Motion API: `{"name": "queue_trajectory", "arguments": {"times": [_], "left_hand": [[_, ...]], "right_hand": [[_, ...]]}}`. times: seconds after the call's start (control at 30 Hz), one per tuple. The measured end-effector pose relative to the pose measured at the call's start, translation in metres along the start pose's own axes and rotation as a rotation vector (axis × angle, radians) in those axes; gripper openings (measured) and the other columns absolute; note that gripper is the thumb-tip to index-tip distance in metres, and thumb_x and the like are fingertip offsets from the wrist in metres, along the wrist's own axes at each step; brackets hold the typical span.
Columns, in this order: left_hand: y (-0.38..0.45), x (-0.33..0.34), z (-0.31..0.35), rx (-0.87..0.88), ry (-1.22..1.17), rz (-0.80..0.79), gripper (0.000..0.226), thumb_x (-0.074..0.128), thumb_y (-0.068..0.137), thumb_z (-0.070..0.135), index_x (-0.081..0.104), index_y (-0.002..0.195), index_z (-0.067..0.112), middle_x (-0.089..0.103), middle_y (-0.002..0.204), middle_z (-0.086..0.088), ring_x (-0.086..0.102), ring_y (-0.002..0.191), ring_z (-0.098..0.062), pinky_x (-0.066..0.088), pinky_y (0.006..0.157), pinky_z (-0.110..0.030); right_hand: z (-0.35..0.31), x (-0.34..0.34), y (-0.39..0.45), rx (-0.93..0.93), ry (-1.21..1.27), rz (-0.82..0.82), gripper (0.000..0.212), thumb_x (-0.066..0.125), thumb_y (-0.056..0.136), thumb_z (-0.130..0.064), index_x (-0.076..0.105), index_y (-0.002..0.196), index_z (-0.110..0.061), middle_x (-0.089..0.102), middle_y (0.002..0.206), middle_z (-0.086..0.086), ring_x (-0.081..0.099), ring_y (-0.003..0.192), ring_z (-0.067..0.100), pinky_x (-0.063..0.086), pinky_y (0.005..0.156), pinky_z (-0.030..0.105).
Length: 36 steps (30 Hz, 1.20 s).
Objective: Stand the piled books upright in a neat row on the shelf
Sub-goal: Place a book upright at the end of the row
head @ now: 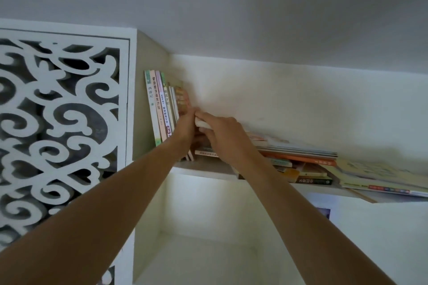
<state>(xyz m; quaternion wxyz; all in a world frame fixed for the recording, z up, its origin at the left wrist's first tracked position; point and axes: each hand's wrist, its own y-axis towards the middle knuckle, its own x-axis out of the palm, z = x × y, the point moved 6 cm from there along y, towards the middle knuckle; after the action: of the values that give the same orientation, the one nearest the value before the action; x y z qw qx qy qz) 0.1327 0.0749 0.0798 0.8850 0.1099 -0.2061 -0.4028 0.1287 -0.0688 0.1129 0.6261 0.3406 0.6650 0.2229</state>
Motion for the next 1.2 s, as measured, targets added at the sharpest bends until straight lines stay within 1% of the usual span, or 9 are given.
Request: {"name": "queue_trajectory", "arguments": {"times": [0.13, 0.27, 0.43, 0.6, 0.8, 0.9, 1.0, 1.07, 1.2], "left_hand": [[-0.008, -0.024, 0.026, 0.334, 0.111, 0.155, 0.026, 0.046, 0.104, 0.018, 0.068, 0.104, 0.003, 0.075, 0.092, -0.009, 0.073, 0.082, -0.018, 0.059, 0.069, -0.027], [-0.025, -0.026, 0.055, 0.656, 0.361, 0.381, 0.025, 0.057, 0.101, 0.019, 0.050, 0.125, 0.020, 0.070, 0.094, 0.015, 0.073, 0.084, -0.003, 0.061, 0.071, -0.021], [-0.030, -0.021, 0.064, 0.895, 0.575, 0.412, 0.029, 0.056, 0.096, 0.012, 0.045, 0.121, 0.022, 0.065, 0.098, -0.006, 0.067, 0.077, -0.021, 0.061, 0.061, -0.034], [-0.010, -0.027, 0.036, 0.877, 0.941, 0.364, 0.061, 0.052, 0.103, 0.012, 0.028, 0.158, 0.006, 0.053, 0.140, -0.020, 0.066, 0.108, -0.029, 0.064, 0.084, -0.039], [-0.005, -0.027, 0.013, 1.062, 1.352, 0.624, 0.063, 0.051, 0.099, 0.008, 0.032, 0.157, -0.006, 0.035, 0.156, -0.029, 0.039, 0.140, -0.041, 0.038, 0.116, -0.047], [-0.008, -0.018, 0.001, 1.157, 1.499, 0.505, 0.049, 0.043, 0.105, 0.016, 0.047, 0.152, 0.002, 0.032, 0.163, -0.024, 0.023, 0.155, -0.042, 0.013, 0.129, -0.054], [0.002, 0.003, -0.009, 0.910, 2.022, 0.195, 0.039, 0.055, 0.100, 0.034, 0.067, 0.133, 0.017, 0.062, 0.145, -0.011, 0.033, 0.153, -0.034, -0.004, 0.127, -0.062], [0.007, 0.008, -0.014, 0.759, 2.189, 0.103, 0.031, 0.062, 0.097, 0.042, 0.073, 0.121, 0.025, 0.074, 0.125, -0.003, 0.049, 0.144, -0.027, -0.006, 0.128, -0.059], [0.001, 0.008, -0.010, 0.855, 2.021, 0.089, 0.018, 0.069, 0.094, 0.039, 0.077, 0.104, 0.027, 0.079, 0.105, 0.002, 0.064, 0.124, -0.020, 0.011, 0.129, -0.045]], "right_hand": [[-0.006, 0.010, -0.002, -0.084, 0.009, -0.003, 0.055, 0.059, 0.098, -0.011, 0.045, 0.149, -0.024, 0.048, 0.152, 0.001, 0.046, 0.136, 0.022, 0.040, 0.115, 0.040], [0.014, 0.031, 0.005, -0.012, -0.041, 0.036, 0.077, 0.064, 0.091, -0.024, 0.022, 0.155, -0.029, 0.029, 0.161, -0.003, 0.037, 0.144, 0.026, 0.033, 0.116, 0.056], [0.020, 0.067, 0.015, 0.096, -0.318, -0.150, 0.085, 0.056, 0.089, -0.063, 0.017, 0.154, -0.025, 0.067, 0.127, -0.003, 0.061, 0.120, 0.025, 0.014, 0.116, 0.068], [0.024, 0.080, 0.016, 0.082, -0.515, -0.313, 0.074, 0.055, 0.087, -0.068, 0.036, 0.145, -0.027, 0.064, 0.129, -0.001, 0.058, 0.122, 0.030, 0.020, 0.114, 0.069], [0.030, 0.064, 0.012, 0.070, -0.516, -0.353, 0.070, 0.070, 0.086, -0.049, 0.043, 0.147, -0.029, 0.022, 0.162, 0.008, 0.020, 0.151, 0.028, 0.014, 0.119, 0.062], [0.047, 0.046, 0.004, 0.224, -0.580, -0.395, 0.093, 0.075, 0.082, -0.053, 0.025, 0.157, -0.030, 0.002, 0.168, 0.014, 0.001, 0.156, 0.033, 0.007, 0.120, 0.064], [0.070, 0.030, -0.001, 0.489, -0.576, -0.453, 0.093, 0.073, 0.075, -0.067, 0.034, 0.149, -0.027, 0.038, 0.154, 0.019, 0.034, 0.143, 0.040, 0.025, 0.115, 0.062], [0.077, 0.017, 0.001, 0.476, -0.545, -0.452, 0.087, 0.073, 0.072, -0.072, 0.045, 0.140, -0.026, 0.058, 0.134, 0.008, 0.055, 0.120, 0.030, 0.042, 0.102, 0.047], [0.084, -0.009, 0.004, 0.385, -0.323, -0.445, 0.082, 0.078, 0.077, -0.058, 0.047, 0.147, -0.029, 0.060, 0.139, 0.000, 0.059, 0.120, 0.024, 0.049, 0.096, 0.037]]}}
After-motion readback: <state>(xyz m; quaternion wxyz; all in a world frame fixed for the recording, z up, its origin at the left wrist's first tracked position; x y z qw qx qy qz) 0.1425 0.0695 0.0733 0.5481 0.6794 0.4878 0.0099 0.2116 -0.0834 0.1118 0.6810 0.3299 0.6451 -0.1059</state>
